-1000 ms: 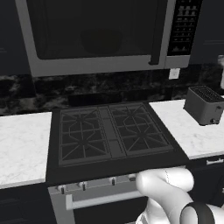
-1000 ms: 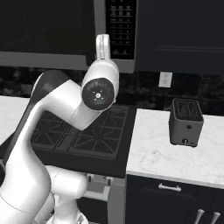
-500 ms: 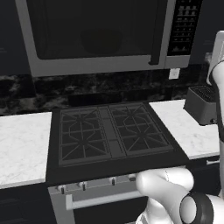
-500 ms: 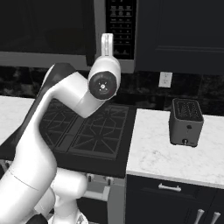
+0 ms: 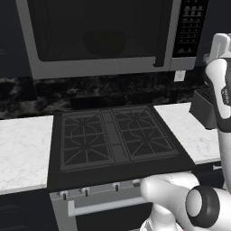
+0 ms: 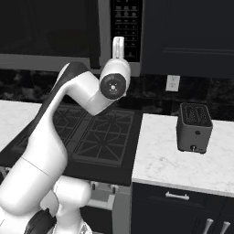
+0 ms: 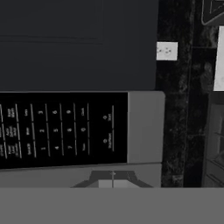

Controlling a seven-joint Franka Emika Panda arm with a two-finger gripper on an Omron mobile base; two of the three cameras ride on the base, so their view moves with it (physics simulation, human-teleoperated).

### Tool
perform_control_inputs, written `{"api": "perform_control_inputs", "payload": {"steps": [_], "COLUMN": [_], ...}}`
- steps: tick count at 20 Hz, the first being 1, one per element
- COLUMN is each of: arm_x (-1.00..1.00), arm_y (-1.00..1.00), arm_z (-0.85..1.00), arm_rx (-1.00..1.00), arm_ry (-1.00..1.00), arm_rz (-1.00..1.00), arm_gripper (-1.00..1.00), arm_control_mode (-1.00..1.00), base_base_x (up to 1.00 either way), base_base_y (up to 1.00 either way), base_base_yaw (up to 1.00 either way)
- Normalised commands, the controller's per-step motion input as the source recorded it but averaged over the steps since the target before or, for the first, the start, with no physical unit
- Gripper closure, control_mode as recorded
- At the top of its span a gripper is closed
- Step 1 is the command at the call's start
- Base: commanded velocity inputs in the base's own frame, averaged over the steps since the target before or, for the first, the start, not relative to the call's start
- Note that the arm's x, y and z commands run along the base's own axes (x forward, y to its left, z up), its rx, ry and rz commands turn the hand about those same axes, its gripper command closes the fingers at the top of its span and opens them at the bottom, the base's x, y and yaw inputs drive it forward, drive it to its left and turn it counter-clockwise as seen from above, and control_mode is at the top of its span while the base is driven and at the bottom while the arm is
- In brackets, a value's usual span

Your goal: Open the microwave, place the bowl with waffle inside the microwave, then close the microwave door and turn it on.

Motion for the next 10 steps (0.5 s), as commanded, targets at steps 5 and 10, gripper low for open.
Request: {"api": "perform_control_inputs", "payload": {"steps": [5, 10], "arm_x": [0.25, 0.15], "arm_y": [-0.34, -0.06], "arm_z": [0.00, 0.00], "arm_rx": [0.02, 0.02], "arm_ry": [0.00, -0.01], "arm_rz": [-0.05, -0.01], "arm_gripper": [1.00, 1.00], "arm_control_mode": [-1.00, -1.00], "base_base_x": [0.00, 0.00], "base_base_y": [0.00, 0.00], "base_base_yaw": [0.00, 0.00]}}
